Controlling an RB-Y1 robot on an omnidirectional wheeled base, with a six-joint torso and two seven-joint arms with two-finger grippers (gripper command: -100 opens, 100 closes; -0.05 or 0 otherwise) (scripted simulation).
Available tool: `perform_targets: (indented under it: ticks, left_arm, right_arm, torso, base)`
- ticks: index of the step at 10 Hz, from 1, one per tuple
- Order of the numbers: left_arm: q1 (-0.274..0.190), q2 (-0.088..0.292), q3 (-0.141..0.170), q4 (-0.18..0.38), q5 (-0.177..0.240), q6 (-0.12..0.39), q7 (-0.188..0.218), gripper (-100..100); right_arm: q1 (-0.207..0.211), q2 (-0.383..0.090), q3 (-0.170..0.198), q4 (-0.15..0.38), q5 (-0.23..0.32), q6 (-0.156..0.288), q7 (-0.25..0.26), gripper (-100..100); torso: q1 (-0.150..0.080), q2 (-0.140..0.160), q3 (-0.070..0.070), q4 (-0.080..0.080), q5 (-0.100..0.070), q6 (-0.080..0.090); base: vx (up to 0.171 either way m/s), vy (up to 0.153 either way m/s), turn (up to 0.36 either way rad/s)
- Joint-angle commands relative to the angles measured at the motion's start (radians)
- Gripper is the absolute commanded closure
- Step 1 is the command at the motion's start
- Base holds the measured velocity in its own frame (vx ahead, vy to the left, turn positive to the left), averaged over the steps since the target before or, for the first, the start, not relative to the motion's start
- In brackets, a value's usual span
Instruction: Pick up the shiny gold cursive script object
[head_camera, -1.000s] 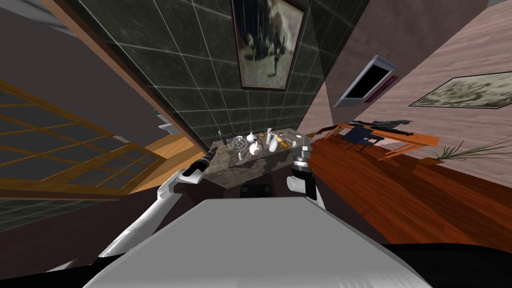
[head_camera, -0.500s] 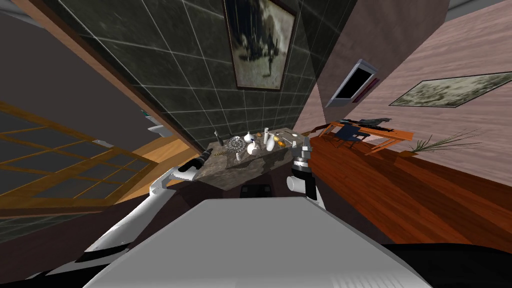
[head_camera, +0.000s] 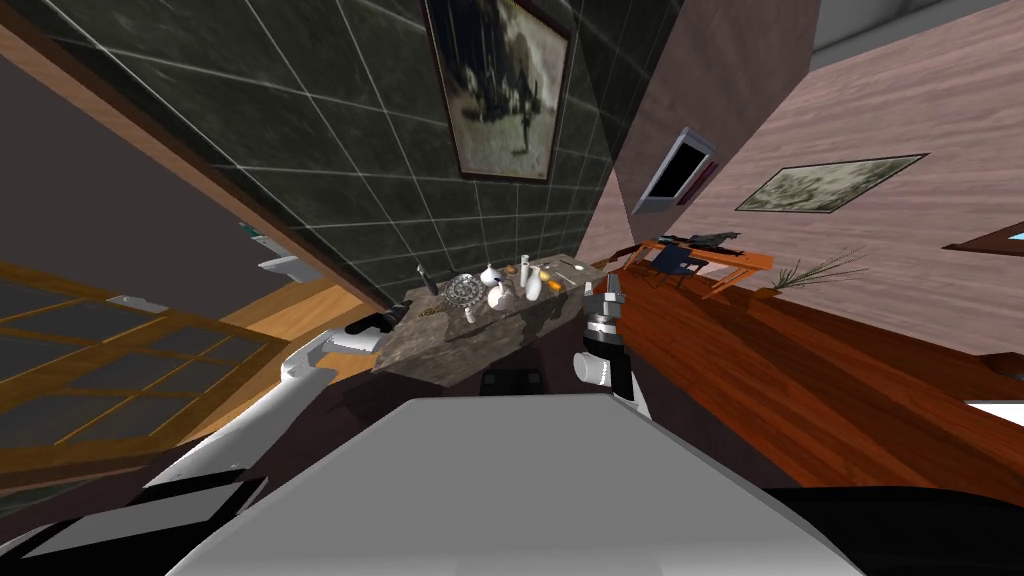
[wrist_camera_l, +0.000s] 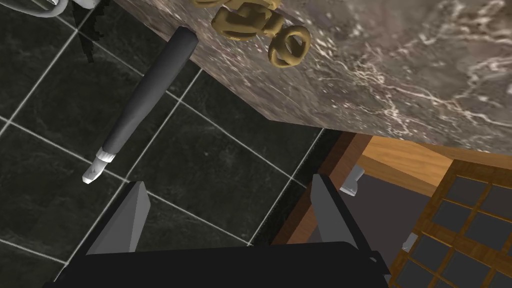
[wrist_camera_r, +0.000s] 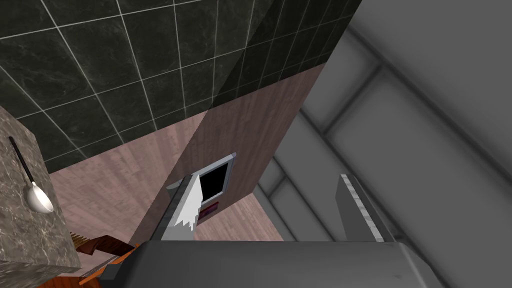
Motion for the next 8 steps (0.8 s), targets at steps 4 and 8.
perform_targets:
  ticks: [4, 8]
  left_arm:
    - [-0.062, 0.077, 0.015, 0.126, 0.094, 0.145, -0.025, -100]
    - [-0.088, 0.106, 0.020, 0.226, 0.134, 0.232, -0.035, -100]
  right_arm:
    - [0.000, 0.000, 0.000, 0.000, 0.000, 0.000, 0.000, 0]
    - [0.000, 0.000, 0.000, 0.000, 0.000, 0.000, 0.000, 0]
  torso:
    - [0.000, 0.000, 0.000, 0.000, 0.000, -0.001]
    - [0.000, -0.001, 0.000, 0.000, 0.000, 0.001]
  base:
    - [-0.002, -0.006, -0.145]
    - [0.000, -0.005, -0.104]
